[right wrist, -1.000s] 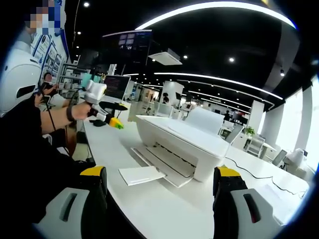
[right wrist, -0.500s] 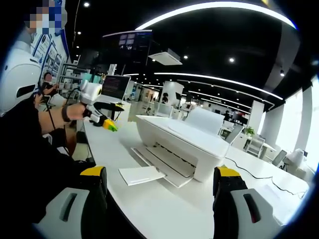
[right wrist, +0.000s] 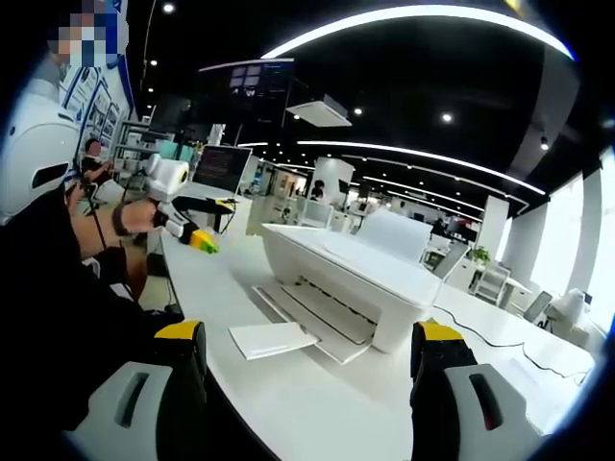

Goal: Remove the paper from the printer output slot and place it on top of the printer

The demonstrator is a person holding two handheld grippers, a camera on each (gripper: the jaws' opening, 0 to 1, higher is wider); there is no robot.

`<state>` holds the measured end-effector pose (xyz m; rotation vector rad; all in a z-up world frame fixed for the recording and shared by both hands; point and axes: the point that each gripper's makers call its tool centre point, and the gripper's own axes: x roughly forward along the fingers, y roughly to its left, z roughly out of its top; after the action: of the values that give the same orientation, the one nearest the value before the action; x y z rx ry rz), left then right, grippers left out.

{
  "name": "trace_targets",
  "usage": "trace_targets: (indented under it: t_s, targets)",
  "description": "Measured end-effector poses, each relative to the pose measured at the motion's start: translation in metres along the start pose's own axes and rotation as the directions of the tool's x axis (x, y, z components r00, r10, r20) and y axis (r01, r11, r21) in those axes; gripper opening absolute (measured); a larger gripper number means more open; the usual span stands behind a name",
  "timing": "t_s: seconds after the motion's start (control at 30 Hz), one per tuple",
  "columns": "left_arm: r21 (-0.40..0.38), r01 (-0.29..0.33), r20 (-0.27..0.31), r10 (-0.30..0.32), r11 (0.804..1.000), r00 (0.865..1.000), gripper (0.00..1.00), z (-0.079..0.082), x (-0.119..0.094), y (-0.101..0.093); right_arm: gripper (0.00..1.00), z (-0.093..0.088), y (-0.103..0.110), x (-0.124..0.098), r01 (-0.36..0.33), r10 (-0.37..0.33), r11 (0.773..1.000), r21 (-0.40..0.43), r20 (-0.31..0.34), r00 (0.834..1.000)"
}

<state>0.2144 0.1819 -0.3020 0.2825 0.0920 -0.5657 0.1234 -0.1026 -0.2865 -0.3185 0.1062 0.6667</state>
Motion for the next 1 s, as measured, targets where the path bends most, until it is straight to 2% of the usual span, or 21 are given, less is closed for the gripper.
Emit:
trace_targets:
  t_s: [1.0]
  targets:
    - [-0.017, 0.007, 0.005, -0.006, 1.0, 1.0, 0.97, 0.0, -0.026, -0.014, 0.83, 0.0, 0.002, 0.0, 0.0, 0.0, 1.0, -0.008, -0.002, 1.0]
